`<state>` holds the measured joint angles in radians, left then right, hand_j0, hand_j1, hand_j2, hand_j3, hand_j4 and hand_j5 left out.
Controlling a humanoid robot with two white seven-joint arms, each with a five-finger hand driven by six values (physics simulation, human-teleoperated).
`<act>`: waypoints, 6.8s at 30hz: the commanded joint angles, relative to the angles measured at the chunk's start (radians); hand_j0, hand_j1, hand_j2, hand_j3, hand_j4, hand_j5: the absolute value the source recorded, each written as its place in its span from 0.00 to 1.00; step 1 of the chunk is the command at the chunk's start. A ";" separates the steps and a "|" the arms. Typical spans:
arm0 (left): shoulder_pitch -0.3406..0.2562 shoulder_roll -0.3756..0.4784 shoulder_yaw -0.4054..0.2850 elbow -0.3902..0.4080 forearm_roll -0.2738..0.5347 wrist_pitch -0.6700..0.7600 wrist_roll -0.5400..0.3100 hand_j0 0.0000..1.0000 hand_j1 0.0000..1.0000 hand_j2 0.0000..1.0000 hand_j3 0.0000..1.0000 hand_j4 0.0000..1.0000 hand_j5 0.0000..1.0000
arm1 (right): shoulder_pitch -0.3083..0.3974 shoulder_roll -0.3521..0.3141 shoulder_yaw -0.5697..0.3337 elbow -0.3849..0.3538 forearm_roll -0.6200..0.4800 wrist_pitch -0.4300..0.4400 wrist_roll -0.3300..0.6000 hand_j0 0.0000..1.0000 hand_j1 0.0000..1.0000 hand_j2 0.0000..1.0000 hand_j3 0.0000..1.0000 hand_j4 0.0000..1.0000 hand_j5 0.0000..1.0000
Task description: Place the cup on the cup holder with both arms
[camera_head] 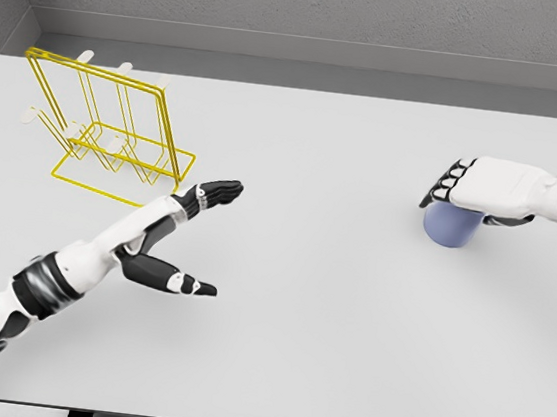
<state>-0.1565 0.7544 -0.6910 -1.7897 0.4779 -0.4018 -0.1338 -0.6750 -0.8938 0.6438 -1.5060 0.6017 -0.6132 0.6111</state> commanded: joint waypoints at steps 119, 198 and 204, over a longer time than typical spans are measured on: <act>-0.113 -0.196 -0.104 0.145 0.111 0.299 -0.004 1.00 1.00 1.00 1.00 1.00 1.00 | 0.483 0.096 -0.656 -0.100 -0.513 0.002 0.000 1.00 1.00 1.00 1.00 1.00 1.00; -0.235 -0.418 -0.142 0.282 0.113 0.390 0.003 0.63 0.63 0.63 0.63 0.63 0.63 | 0.497 0.159 -0.707 -0.062 -0.517 0.002 0.000 1.00 1.00 1.00 1.00 1.00 1.00; -0.229 -0.400 -0.122 0.193 0.116 0.386 0.005 0.63 0.63 0.63 0.63 0.63 0.63 | 0.497 0.159 -0.707 -0.063 -0.517 0.002 0.000 1.00 1.00 1.00 1.00 1.00 1.00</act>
<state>-0.3850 0.3475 -0.8185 -1.5695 0.5903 -0.0144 -0.1291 -0.1779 -0.7339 -0.0626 -1.5678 0.0920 -0.6138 0.6114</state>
